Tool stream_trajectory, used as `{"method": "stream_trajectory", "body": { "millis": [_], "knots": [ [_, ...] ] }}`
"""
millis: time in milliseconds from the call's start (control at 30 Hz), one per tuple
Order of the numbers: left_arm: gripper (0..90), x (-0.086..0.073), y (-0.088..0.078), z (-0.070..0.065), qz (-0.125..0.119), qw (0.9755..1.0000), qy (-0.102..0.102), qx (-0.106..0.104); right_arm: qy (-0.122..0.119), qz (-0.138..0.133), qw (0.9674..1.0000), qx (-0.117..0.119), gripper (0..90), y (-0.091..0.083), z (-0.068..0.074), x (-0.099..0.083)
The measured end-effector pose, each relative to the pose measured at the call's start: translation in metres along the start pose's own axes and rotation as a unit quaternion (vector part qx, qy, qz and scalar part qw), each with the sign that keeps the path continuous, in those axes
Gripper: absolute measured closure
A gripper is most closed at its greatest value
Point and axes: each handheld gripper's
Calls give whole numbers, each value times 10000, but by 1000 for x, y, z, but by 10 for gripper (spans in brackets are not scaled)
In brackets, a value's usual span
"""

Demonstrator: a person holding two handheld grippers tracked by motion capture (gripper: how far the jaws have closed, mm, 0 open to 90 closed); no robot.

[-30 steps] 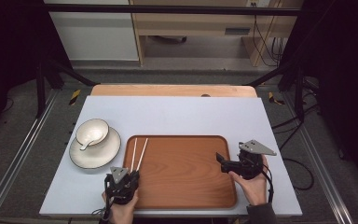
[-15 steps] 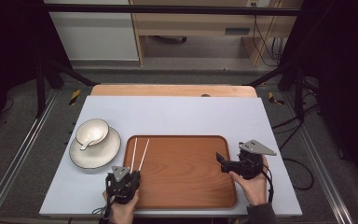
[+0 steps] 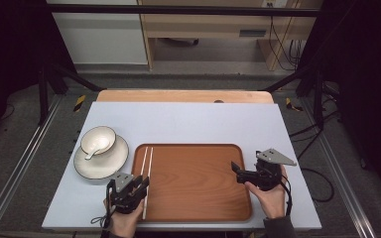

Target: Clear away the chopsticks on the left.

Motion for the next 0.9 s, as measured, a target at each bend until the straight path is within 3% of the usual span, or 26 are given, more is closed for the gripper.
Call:
{"method": "stream_trajectory", "body": {
  "millis": [100, 200, 233, 333, 367, 467, 633, 800, 900],
  "knots": [
    [602, 12, -4, 9, -134, 9994, 218, -244, -19, -16, 10000, -23, 47, -1, -1, 0],
    [555, 20, -6, 15, -166, 9987, 337, -338, 4, -45, 10000, -22, 47, -2, -1, 0],
    [515, 26, -6, 21, -129, 9978, 462, -460, 13, -62, 10000, -28, 47, -3, -2, 0],
    [473, 29, -6, 27, -110, 9968, 575, -550, 30, -61, 10000, -42, 46, -4, -3, 0],
    [449, 31, -7, 32, -198, 9951, 670, -699, 49, -76, 10000, -23, 45, -5, -4, 0],
    [392, 30, -7, 39, -178, 9937, 772, -798, 91, -112, 9999, -58, 45, -7, -8, -1],
    [342, 18, -8, 61, -179, 9895, 913, -1102, 91, -71, 9999, -126, 46, -8, -10, -2],
    [305, 9, -5, 73, -140, 9899, 918, -1072, 92, -44, 9998, -152, 46, -7, -10, -3],
    [303, 3, -2, 80, -121, 9910, 819, -1050, 113, -26, 9998, -164, 46, -7, -10, -3]
  ]
}}
Point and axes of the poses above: each handheld gripper's, and its own axes: y roughly forward along the jaws, x roughly out of its top, z roughly to its left, and after that the axes turned 14 degrees about x, right-handed
